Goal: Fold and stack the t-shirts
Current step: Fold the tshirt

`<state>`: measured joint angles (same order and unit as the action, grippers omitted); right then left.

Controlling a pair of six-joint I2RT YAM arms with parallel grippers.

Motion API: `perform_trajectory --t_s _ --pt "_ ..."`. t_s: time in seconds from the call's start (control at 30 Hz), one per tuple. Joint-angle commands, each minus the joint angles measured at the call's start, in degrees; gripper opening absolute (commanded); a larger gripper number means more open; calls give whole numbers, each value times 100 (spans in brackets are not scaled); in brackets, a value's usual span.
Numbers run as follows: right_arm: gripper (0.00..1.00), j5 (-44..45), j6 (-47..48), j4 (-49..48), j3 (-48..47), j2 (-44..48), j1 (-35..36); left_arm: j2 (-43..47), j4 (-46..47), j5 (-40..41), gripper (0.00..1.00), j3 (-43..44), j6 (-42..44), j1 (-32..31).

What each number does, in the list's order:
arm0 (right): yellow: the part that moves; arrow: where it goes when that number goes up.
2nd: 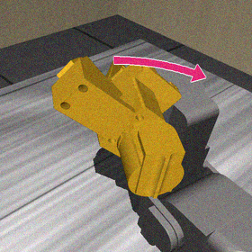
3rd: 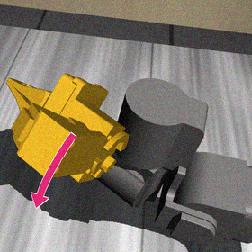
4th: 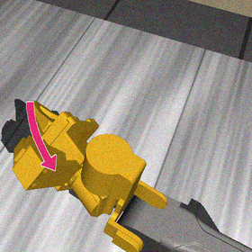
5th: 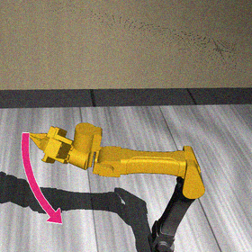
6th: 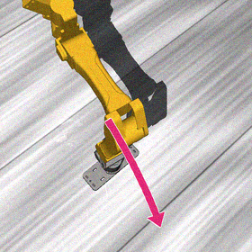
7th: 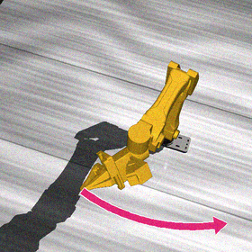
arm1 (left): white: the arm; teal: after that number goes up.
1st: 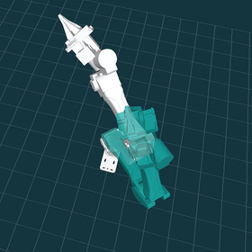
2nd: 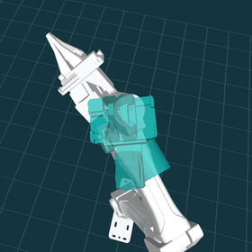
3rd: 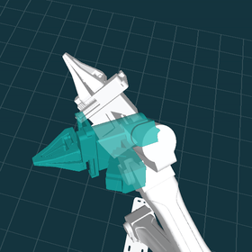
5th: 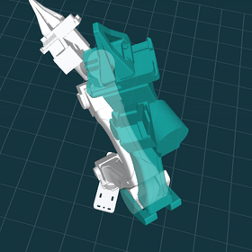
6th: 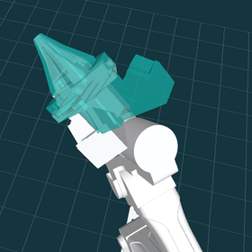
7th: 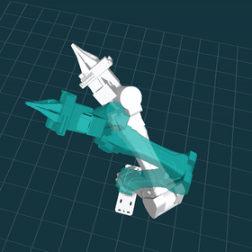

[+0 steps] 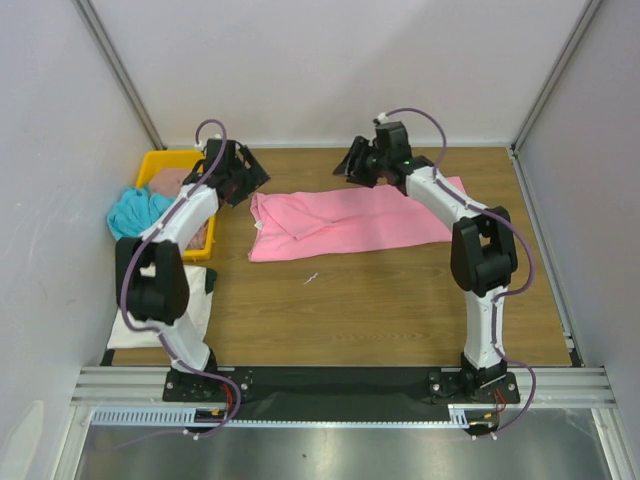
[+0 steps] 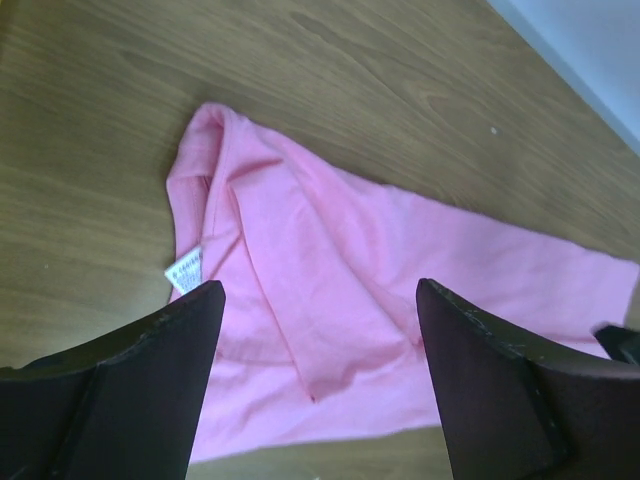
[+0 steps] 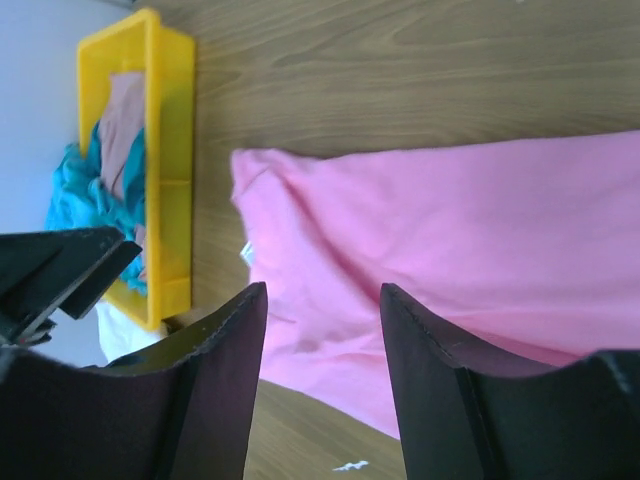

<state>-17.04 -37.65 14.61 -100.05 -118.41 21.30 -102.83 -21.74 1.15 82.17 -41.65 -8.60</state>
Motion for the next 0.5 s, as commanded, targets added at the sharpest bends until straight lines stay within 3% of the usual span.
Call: perform_trajectory --t_s 0.0,0.2,0.47 --pt "55 -115 -101 112 -296 -209 233 937 336 -378 84 -673 175 -1" --pt "65 77 -594 244 -51 -244 892 1598 600 -677 84 -1816 52 -10" --pt "64 377 -1638 -282 748 -147 1394 1740 811 -818 84 -2723 -238 -10"
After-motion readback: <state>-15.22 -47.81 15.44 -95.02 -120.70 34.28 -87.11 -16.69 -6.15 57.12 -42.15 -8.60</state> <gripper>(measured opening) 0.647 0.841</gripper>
